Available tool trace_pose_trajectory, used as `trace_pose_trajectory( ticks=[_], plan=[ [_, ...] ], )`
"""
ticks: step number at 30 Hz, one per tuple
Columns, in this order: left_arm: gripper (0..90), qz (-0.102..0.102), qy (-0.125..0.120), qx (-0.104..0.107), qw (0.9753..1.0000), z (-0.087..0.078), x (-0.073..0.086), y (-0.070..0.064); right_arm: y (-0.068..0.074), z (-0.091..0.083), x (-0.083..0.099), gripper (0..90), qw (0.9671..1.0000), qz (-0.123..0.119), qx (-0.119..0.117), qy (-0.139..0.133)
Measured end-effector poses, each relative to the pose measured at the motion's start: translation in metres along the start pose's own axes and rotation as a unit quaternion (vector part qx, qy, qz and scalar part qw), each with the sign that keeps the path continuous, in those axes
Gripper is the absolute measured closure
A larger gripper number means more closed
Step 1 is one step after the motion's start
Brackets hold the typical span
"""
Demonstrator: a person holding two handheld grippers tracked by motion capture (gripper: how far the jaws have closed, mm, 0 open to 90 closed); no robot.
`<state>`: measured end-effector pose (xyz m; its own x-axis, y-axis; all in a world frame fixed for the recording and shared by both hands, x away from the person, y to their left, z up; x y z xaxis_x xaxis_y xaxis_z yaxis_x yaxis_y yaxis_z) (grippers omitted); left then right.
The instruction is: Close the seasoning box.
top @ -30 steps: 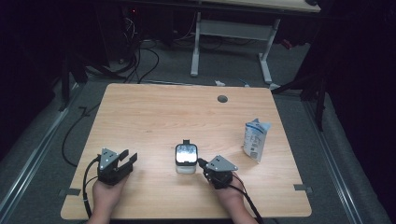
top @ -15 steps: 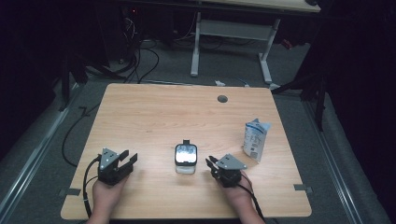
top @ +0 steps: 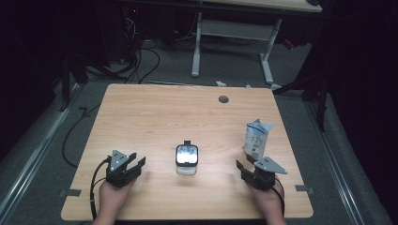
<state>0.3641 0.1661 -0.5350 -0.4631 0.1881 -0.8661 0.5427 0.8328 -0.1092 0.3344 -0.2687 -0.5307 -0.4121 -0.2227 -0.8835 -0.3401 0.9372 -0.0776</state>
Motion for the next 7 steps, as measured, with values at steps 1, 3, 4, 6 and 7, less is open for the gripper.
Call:
trace_pose_trajectory(
  ticks=[1,3,4,6,7],
  plan=[
    [55.6,-0.001,0.002,0.001,1.0,0.0007,0.0003,-0.0002,0.0017,0.0014,0.0006,49.5,1.0,-0.006,0.0,0.002],
    [55.5,-0.001,0.004,0.0,1.0,0.0013,0.0005,0.0005,0.0023,0.0025,0.0019,49.5,1.0,-0.009,-0.001,0.003],
    [55.5,-0.003,0.005,0.002,1.0,0.0015,0.0005,0.0012,0.0021,0.0024,0.0026,49.5,1.0,-0.008,-0.001,0.005],
    [55.5,-0.005,0.005,0.005,1.0,0.0026,0.0004,0.0017,0.0007,0.0009,0.0035,49.4,1.0,-0.007,0.0,0.005],
    [55.3,-0.005,0.007,0.006,0.9999,0.0034,0.0005,0.0016,0.0001,0.0004,0.0037,49.4,1.0,-0.007,0.002,0.004]
  ],
)
Point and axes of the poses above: each handheld gripper's, and its own axes: z roughly forward along the jaws, x roughly out of its underside, y roughly to its left, the point moved 3 cm from there along z, roughly forward along the jaws, and after that the axes turned 5 degrees about x, right-handed, at the moved point
